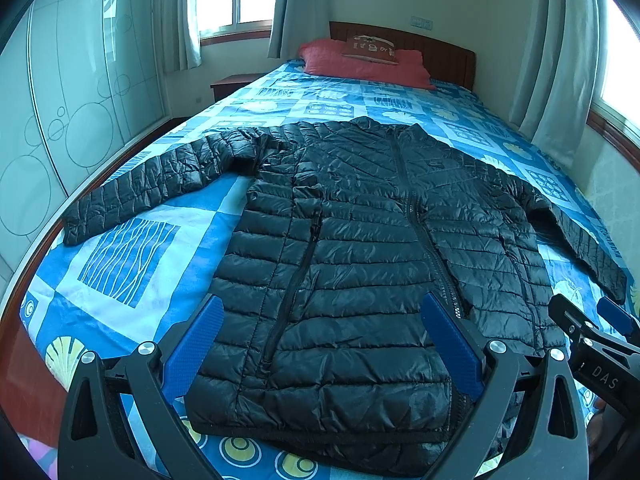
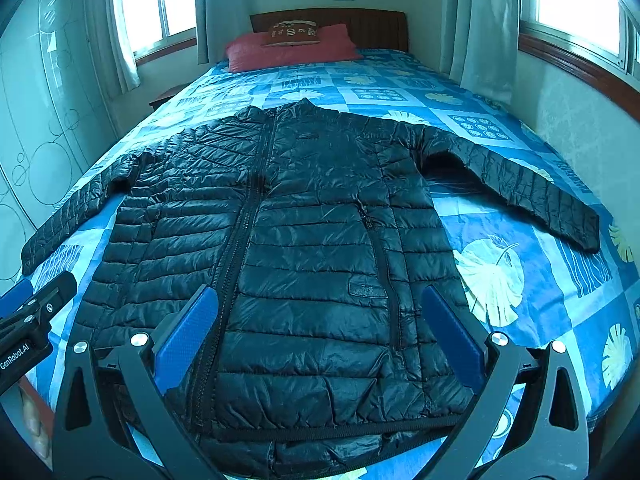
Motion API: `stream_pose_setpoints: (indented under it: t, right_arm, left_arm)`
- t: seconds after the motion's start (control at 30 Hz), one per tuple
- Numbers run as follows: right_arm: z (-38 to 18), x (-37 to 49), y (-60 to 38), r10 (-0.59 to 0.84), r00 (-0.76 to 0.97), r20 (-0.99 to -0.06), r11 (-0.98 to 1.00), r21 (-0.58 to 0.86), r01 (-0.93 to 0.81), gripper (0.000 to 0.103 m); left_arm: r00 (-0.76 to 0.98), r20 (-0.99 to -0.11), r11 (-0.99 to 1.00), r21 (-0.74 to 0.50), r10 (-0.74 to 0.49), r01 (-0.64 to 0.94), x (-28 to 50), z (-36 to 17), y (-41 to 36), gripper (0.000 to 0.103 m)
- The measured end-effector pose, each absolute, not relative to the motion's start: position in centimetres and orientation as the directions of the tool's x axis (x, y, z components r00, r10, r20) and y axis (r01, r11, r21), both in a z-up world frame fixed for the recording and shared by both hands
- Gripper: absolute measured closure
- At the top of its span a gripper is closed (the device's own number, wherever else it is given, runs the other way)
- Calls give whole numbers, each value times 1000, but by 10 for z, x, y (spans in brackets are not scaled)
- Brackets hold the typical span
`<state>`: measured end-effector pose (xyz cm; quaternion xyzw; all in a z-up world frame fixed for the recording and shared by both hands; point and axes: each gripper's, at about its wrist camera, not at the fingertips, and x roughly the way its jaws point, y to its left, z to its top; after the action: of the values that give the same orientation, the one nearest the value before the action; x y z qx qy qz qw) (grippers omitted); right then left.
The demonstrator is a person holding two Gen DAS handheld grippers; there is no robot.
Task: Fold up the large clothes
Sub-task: 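Grasp the jacket sleeve cuff with the right tool and fold it across the body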
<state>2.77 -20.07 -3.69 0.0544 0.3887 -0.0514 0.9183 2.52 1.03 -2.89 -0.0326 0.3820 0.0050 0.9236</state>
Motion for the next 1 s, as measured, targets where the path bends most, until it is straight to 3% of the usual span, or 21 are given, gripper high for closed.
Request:
stream_pose_setpoints:
  t: [0.27,0.33,0.4,0.57,0.67,0.83,1.0]
  right_arm:
    - [-50,41,-237,3,663,-749,968,169,186,3]
    - [-55,46,-251,9,656,-755,960,191,206,20]
    - [-62,54,-271,13,641,-767,948,214,237,29]
    - [-75,59,-339,-16,651,-759,885,292,363,29]
    - [-86,56,-399,-21,663,-748,807,379,453,21]
    - [-108,34,-509,-96,684,-723,616,497,611,21]
    - [-143,9,-606,-162,719,-675,377,631,678,22]
  left_arm:
    - [674,-738,995,-68,2,-77,48,-43,24,5]
    - [665,-746,995,-56,10,-78,55,-48,27,5]
    - [661,-750,996,-36,28,-83,63,-52,30,5]
    - [652,-756,989,-44,58,-139,88,-64,62,5]
    - [637,-763,972,-51,109,-227,105,-72,100,5]
    - [580,-772,910,-3,261,-414,134,-97,177,5]
    - [507,-801,841,-7,319,-540,145,-126,232,5]
